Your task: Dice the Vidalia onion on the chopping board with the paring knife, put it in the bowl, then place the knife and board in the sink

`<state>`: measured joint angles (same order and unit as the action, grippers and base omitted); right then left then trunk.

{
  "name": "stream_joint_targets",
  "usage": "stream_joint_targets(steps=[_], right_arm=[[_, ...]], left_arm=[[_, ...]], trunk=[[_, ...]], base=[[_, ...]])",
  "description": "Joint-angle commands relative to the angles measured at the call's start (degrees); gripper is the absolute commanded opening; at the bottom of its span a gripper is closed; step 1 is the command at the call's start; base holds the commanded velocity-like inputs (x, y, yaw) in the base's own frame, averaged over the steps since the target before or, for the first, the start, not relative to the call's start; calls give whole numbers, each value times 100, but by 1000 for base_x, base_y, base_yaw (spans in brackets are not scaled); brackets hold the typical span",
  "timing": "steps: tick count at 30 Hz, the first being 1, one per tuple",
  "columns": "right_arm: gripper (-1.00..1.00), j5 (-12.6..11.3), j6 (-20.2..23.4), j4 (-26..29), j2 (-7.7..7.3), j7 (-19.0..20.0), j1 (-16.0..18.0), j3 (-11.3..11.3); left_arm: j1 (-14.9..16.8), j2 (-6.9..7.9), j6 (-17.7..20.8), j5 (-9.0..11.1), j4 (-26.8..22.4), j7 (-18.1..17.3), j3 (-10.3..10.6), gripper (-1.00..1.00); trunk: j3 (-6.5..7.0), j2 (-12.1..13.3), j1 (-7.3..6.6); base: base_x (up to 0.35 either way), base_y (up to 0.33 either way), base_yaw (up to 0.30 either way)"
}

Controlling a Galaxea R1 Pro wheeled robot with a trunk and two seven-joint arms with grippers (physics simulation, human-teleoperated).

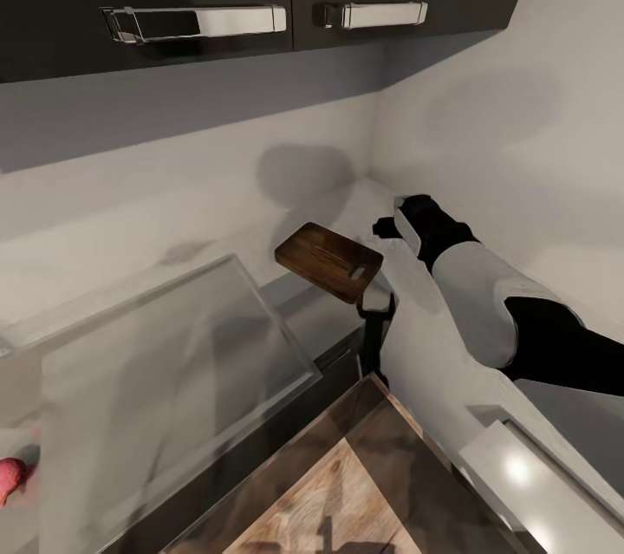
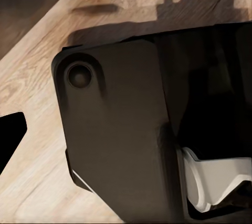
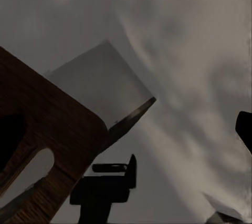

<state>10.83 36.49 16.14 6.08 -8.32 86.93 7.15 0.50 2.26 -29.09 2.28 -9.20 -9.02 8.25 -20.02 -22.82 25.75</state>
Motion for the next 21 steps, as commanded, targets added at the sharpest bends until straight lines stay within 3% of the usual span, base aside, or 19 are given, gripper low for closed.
stream_joint_targets(steps=[1, 13, 14, 21], right_arm=[[100, 85, 58, 11, 10, 0, 37, 23], [100, 481, 444, 194, 22, 2, 107, 40], [100, 518, 1111, 208, 24, 1, 106, 40], [100, 516, 1347, 223, 89, 5, 105, 40]], left_arm=[[3, 3, -18, 23, 35, -12, 27, 100], [3, 2, -18, 21, 102, -12, 36, 100], [3, 3, -18, 23, 102, -12, 36, 100], [3, 3, -18, 23, 103, -12, 36, 100]], trunk=[[-10, -10, 3], [-10, -10, 3], [-10, -10, 3], [-10, -10, 3]], base=[[0, 0, 0], [0, 0, 0], [0, 0, 0], [0, 0, 0]])
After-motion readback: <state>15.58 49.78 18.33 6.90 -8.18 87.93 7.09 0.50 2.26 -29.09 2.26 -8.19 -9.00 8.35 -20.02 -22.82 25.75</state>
